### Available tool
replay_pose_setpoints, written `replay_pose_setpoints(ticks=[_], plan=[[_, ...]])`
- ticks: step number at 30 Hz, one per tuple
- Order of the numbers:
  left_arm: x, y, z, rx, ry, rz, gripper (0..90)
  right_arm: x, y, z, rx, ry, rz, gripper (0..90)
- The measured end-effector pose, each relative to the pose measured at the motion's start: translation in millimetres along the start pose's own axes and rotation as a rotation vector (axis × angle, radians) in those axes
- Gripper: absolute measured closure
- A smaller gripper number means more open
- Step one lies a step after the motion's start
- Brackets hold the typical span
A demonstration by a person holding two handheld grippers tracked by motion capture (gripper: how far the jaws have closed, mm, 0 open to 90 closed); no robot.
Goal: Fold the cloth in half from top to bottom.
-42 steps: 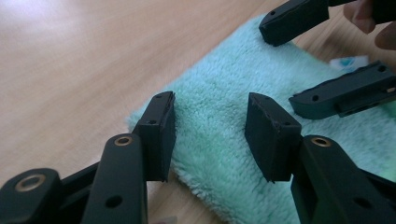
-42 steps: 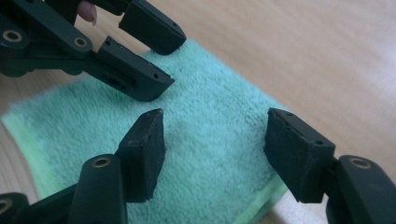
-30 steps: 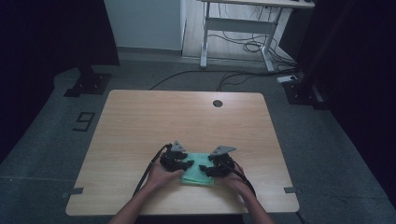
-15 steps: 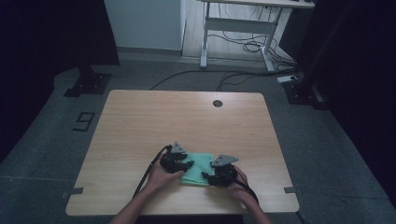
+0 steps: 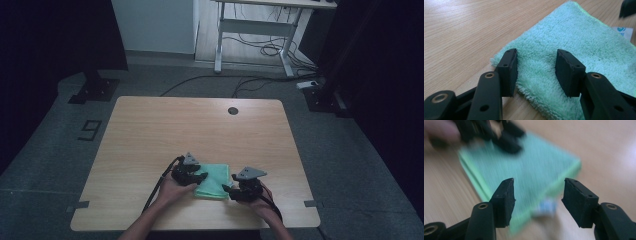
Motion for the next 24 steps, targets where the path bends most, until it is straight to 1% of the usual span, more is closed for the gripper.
replay_pose_setpoints(ticks=[1, 3, 5, 6, 8, 9, 11, 13, 15, 17, 21, 22, 23, 24], plan=[[-0.1, 0.0, -0.2, 0.001, 0.001, 0.000, 52.0, -2.5, 2.2, 9.9, 0.029, -0.007, 0.009, 43.7], [-0.2, -0.2, -0.4, 0.005, -0.004, -0.001, 52.0, -6.0, 11.6, 19.9, 0.036, -0.020, 0.029, 43.5], [-0.9, -0.5, -0.7, 0.002, 0.000, -0.004, 52.0, -8.2, 26.8, 21.9, -0.005, -0.040, 0.052, 42.1], [-0.8, -0.4, -0.6, 0.006, -0.005, -0.006, 52.0, -9.1, 34.4, 19.9, -0.033, -0.037, 0.058, 40.9], [-1.0, -0.6, -0.8, 0.009, -0.007, -0.011, 52.0, -10.4, 47.3, 11.5, -0.094, -0.049, 0.063, 37.0], [-1.3, -0.7, -1.1, 0.011, -0.008, -0.014, 51.9, -11.1, 49.8, 8.5, -0.106, -0.054, 0.065, 36.0], [-1.7, -1.1, -1.3, 0.015, -0.013, -0.024, 51.8, -12.1, 49.8, 5.4, -0.097, -0.051, 0.066, 34.9], [-1.6, -1.3, -1.5, 0.016, -0.017, -0.026, 51.6, -11.6, 48.1, 3.8, -0.105, -0.051, 0.067, 33.5], [-1.4, -1.3, -1.6, 0.016, -0.013, -0.024, 51.6, -11.2, 46.8, 1.9, -0.101, -0.049, 0.059, 33.4], [-1.2, -0.4, -1.0, 0.017, -0.011, -0.011, 51.9, -10.8, 47.2, 1.1, -0.096, -0.056, 0.051, 33.3], [-2.9, 1.4, 2.0, 0.004, -0.014, -0.013, 52.0, -7.5, 50.0, 2.5, -0.106, -0.065, 0.052, 31.9], [-5.9, 4.2, 5.8, 0.000, -0.017, -0.013, 52.1, -1.3, 53.0, 5.2, -0.112, -0.059, 0.047, 32.0], [-5.9, 4.2, 5.8, 0.000, -0.017, -0.013, 52.1, -1.3, 53.0, 5.2, -0.112, -0.059, 0.047, 32.0], [-9.7, 8.3, 10.0, 0.002, -0.020, -0.005, 52.1, 4.5, 55.8, 7.6, -0.113, -0.052, 0.043, 32.3]])
Point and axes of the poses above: each handheld gripper's, and its own axes: y roughly forward along the jaws, z roughly out of its top, x roughly to its right, the point moved 7 cm from there along y, roughly forward along the jaws
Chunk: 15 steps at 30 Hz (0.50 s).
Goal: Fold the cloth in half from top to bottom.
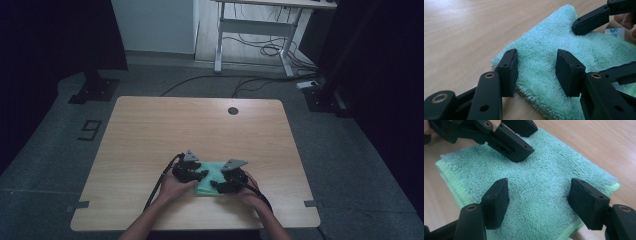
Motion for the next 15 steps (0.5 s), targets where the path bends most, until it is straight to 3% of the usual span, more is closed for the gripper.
replay_pose_setpoints(ticks=[10, 15], plan=[[-17.7, 20.8, 23.6, -0.008, -0.011, 0.016, 52.1, 36.5, 11.4, 11.1, 0.022, 0.034, -0.003, 33.6], [-19.8, 24.5, 27.8, -0.010, -0.006, 0.024, 51.8, 41.4, 12.7, 11.9, 0.029, 0.043, -0.010, 33.4]])
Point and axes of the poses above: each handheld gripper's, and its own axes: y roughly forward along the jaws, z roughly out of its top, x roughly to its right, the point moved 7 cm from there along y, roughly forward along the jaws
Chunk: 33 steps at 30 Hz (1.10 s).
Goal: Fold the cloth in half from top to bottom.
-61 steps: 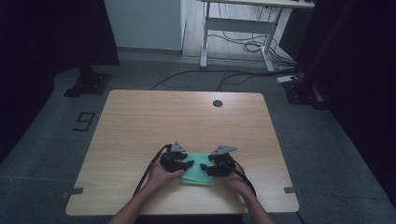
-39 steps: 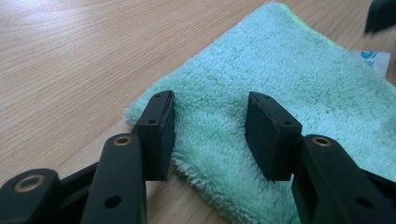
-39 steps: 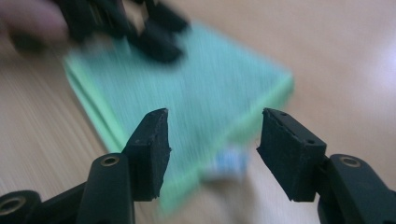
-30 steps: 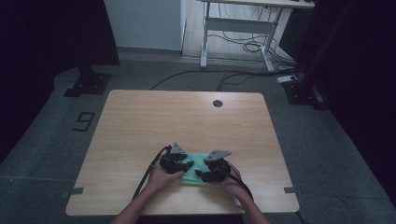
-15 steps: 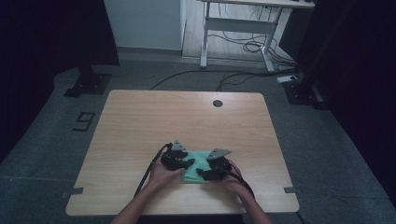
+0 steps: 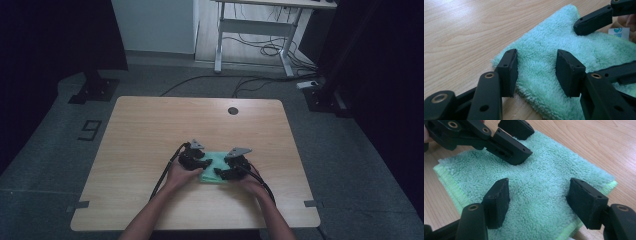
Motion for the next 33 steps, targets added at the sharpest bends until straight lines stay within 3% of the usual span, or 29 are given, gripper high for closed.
replay_pose_setpoints(ticks=[6, 18, 26, 33], plan=[[0.8, -12.3, 7.2, 0.024, 0.011, 0.042, 47.1, -3.4, -5.7, 2.9, 0.043, -0.003, -0.005, 30.4], [12.3, -46.2, 8.0, 0.078, 0.022, 0.022, 44.8, -5.6, -36.7, 3.3, 0.171, 0.037, -0.032, 30.5], [19.9, -66.2, -6.6, 0.101, 0.024, 0.011, 42.8, -9.3, -52.8, -0.5, 0.210, 0.070, -0.034, 30.7], [21.5, -88.2, -28.4, 0.121, 0.029, 0.017, 42.4, -17.3, -72.8, -10.7, 0.242, 0.093, -0.029, 31.5]])
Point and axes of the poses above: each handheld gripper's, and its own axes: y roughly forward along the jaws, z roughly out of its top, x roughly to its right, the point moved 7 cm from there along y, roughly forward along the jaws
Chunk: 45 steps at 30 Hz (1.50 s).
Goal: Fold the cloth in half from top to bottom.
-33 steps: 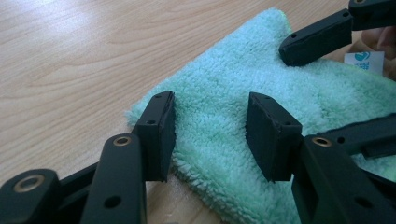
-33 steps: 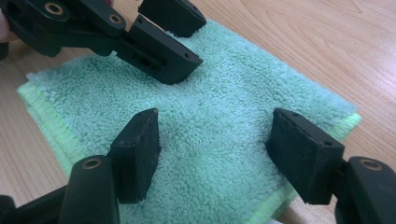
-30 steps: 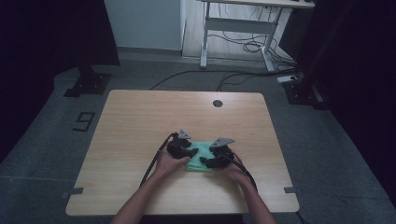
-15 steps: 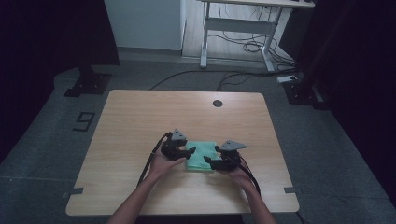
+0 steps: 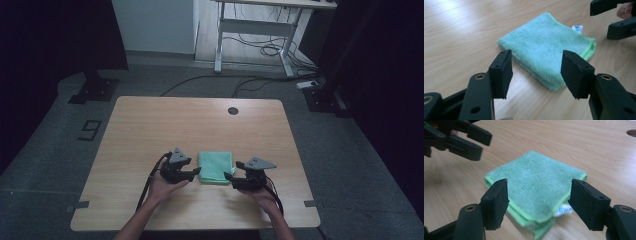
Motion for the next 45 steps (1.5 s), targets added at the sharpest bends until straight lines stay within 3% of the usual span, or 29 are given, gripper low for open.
replay_pose_setpoints(ticks=[8, 13, 18, 26, 29, 45], plan=[[3.1, -25.2, -19.6, 0.010, 0.003, 0.003, 40.8, -3.9, -20.0, -17.0, 0.010, 0.019, -0.017, 31.8], [3.0, -38.0, -35.9, 0.013, -0.015, 0.000, 40.4, -5.8, -33.1, -27.7, 0.014, 0.040, -0.027, 32.1], [4.6, -45.2, -53.2, 0.003, -0.033, -0.006, 40.3, -4.6, -43.2, -39.6, -0.009, 0.051, -0.060, 32.1], [4.4, -49.4, -73.4, -0.013, -0.053, 0.008, 40.3, -6.3, -50.1, -55.8, -0.045, 0.050, -0.071, 31.9], [4.2, -48.1, -76.0, -0.029, -0.038, 0.020, 40.1, -7.1, -49.1, -60.3, -0.070, 0.035, -0.077, 31.5], [2.6, -49.1, -79.2, -0.019, -0.057, 0.021, 40.0, -9.2, -46.3, -60.9, -0.066, 0.029, -0.071, 30.1]])
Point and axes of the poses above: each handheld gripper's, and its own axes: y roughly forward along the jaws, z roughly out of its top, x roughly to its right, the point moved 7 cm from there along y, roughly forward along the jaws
